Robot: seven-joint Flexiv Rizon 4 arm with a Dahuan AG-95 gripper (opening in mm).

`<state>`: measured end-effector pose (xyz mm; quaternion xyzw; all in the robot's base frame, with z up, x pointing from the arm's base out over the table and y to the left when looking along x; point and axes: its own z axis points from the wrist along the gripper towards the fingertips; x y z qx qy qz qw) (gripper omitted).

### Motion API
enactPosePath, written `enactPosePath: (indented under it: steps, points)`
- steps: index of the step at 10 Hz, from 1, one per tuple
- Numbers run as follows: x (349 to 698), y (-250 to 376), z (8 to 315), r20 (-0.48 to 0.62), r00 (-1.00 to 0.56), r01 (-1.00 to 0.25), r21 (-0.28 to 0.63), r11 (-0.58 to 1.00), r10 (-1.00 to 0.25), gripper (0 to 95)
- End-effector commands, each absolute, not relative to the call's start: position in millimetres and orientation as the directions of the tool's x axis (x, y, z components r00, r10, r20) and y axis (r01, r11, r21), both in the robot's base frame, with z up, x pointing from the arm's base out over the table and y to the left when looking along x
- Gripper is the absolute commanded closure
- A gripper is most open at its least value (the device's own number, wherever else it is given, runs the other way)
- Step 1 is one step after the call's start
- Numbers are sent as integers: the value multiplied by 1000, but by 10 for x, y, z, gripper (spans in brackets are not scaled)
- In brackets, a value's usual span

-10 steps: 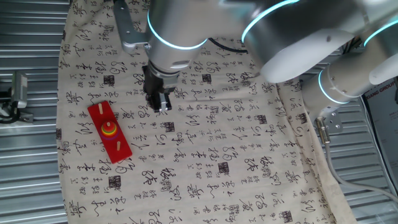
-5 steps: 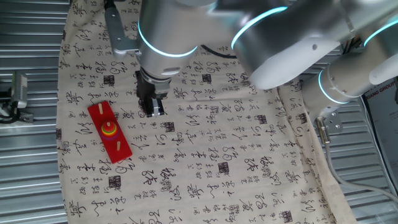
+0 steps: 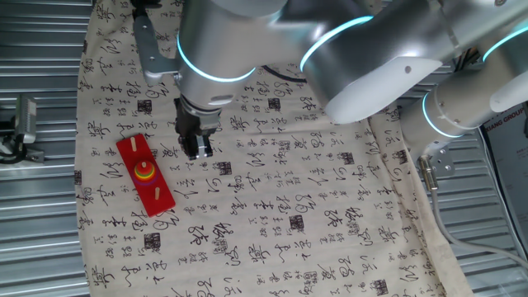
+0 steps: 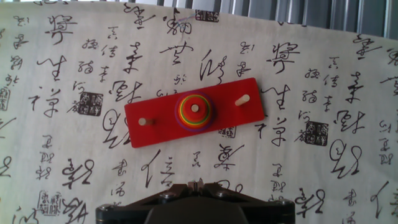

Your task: Take out one Hanoi block and throw it aside

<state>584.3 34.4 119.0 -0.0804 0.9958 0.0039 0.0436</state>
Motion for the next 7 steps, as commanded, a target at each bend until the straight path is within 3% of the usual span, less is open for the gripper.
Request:
enactPosePath:
  steps: [1,7]
  points:
    - [5859,327,1182,-89,-982,-168,0,986,-168,950]
    - [5904,334,1177,-91,-981,-173,5,985,-172,950]
